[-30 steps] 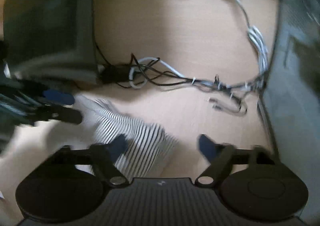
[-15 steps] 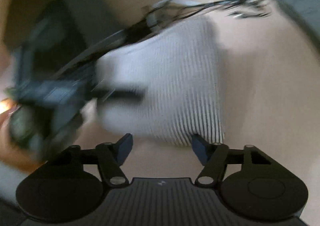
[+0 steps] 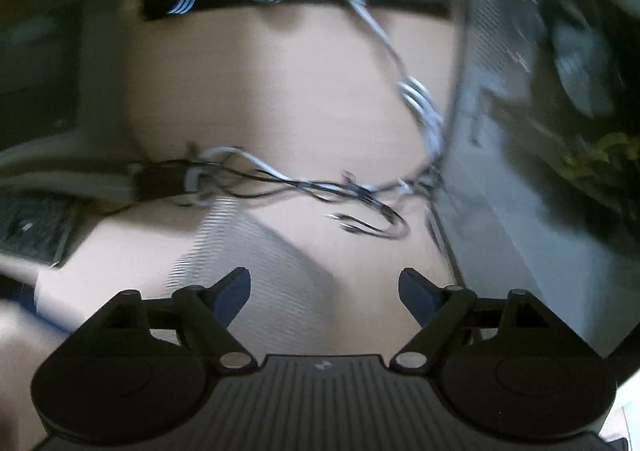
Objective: Fold clothes
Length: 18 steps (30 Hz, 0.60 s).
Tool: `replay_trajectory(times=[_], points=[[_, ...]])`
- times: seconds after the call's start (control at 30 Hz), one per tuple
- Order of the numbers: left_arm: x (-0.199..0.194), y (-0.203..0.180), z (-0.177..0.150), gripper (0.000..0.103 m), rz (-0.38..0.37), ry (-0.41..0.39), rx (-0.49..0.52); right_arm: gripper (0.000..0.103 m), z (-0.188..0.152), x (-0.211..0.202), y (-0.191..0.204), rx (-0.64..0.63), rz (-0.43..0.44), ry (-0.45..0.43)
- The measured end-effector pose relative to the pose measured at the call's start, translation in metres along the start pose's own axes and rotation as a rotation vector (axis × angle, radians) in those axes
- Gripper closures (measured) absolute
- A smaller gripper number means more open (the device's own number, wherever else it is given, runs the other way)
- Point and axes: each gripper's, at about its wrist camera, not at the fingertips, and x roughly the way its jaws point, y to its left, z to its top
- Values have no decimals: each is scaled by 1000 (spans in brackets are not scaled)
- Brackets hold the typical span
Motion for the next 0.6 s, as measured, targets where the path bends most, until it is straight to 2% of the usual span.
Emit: replay_trajectory(times=[0.07, 0.13, 0.2, 0.23, 0.27, 0.37, 0.47, 0.6], points=[[-20, 24, 6, 2, 87, -70, -76, 19, -12, -11, 29, -32, 50, -29], [-24, 52, 11, 5, 190, -98, -202, 19, -25, -10, 62, -109, 98, -36], [-18, 73, 15, 21, 281, -102, -288, 19, -41, 1, 91, -210, 97, -32], [-10, 77, 17, 23, 314, -92, -298, 19, -47, 9, 103, -251, 86, -24], [0, 78, 18, 25, 340, -79, -301, 19, -48, 16, 100, -235, 75, -14], [35, 74, 20, 29, 336, -22, -294, 20, -46, 26, 82, -153, 59, 13], [64, 76, 11, 46, 316, 55, -311, 25, -41, 19, 54, -154, 2, 9], [79, 70, -8, 48, 244, 126, -324, 26, -36, 11, 23, -101, 3, -15]])
